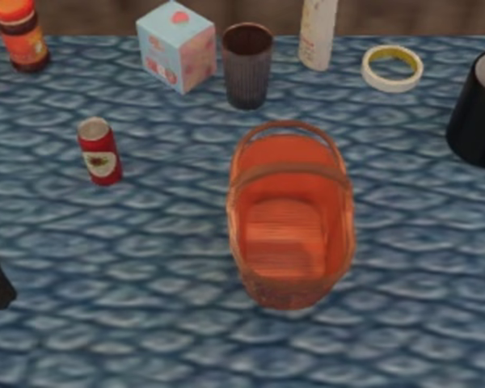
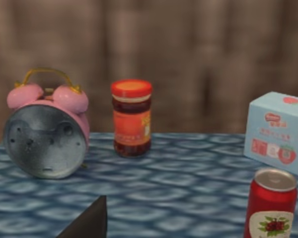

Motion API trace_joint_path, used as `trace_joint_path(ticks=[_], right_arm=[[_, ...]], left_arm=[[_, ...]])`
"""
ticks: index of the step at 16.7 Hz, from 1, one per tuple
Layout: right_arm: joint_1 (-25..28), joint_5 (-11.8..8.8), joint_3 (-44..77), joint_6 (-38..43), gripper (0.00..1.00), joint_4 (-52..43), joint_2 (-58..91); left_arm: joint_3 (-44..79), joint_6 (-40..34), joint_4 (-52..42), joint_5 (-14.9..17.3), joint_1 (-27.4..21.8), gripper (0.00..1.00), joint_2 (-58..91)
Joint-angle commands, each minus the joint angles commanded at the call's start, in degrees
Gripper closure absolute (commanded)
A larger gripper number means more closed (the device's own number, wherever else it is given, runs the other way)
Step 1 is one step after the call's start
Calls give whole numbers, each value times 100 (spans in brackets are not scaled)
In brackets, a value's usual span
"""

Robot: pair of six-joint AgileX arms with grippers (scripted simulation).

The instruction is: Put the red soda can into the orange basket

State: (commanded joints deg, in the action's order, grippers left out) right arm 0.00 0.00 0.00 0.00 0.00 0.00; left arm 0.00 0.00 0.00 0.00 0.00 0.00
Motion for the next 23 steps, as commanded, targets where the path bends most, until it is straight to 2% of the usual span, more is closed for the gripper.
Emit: trace_joint_path(ticks=[4,8,12,17,23], right_arm=[[0,0,0,0,0,0,0],[0,0,0,0,0,0,0],[0,0,0,0,0,0,0],[0,0,0,0,0,0,0],[0,0,0,0,0,0,0]], left_arm=[[171,72,-153,25,-48,0,171],[1228,439,-1083,138,-280,0,1227],[3089,996,-2591,277,-608,0,3184],[5825,1829,-4722,390,-989,0,6380],[9198,2782,-6788,311,-1159,0,10262]])
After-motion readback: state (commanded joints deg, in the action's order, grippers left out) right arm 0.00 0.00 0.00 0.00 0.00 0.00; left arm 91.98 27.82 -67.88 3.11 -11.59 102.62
